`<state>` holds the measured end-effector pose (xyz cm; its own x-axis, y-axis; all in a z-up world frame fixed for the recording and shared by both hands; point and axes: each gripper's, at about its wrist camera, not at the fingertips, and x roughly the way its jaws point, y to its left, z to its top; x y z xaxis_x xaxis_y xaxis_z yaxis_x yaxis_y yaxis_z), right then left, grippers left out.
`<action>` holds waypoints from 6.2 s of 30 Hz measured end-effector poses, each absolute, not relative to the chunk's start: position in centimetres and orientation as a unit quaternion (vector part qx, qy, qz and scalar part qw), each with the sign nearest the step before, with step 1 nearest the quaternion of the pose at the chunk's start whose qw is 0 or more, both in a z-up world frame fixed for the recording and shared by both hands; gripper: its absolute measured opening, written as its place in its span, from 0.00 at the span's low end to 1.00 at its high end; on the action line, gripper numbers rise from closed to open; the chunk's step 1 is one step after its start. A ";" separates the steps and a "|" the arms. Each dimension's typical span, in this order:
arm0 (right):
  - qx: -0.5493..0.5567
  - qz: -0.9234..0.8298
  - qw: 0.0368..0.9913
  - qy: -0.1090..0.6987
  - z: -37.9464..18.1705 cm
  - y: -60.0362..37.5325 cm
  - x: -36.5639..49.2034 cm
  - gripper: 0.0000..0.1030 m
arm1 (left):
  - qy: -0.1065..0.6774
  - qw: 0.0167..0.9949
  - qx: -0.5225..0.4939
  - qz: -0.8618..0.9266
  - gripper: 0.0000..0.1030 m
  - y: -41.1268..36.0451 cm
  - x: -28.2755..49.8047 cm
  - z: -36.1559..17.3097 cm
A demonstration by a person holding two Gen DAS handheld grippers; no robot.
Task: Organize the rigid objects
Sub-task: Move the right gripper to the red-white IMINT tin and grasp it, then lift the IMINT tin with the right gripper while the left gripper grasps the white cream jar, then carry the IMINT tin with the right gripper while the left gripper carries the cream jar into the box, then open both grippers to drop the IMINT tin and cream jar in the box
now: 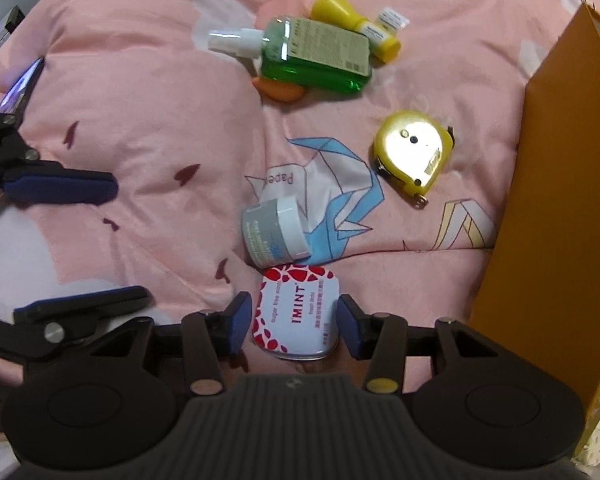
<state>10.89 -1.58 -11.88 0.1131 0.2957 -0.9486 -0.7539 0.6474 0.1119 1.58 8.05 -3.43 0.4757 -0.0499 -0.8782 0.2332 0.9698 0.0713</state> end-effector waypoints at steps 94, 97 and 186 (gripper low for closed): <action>-0.203 0.275 0.856 0.388 1.0 -15.4 16.2 0.48 | 0.366 0.921 0.078 -0.104 0.45 -1.0 10.1 3.0; -0.191 0.266 0.855 0.403 0.6 -16.8 17.2 0.48 | 0.361 0.920 0.086 -0.128 0.45 -1.9 11.2 3.3; -0.505 0.267 0.677 0.464 -9.2 -15.8 23.9 0.74 | 0.463 0.885 0.044 -0.025 0.68 1.6 10.6 -0.9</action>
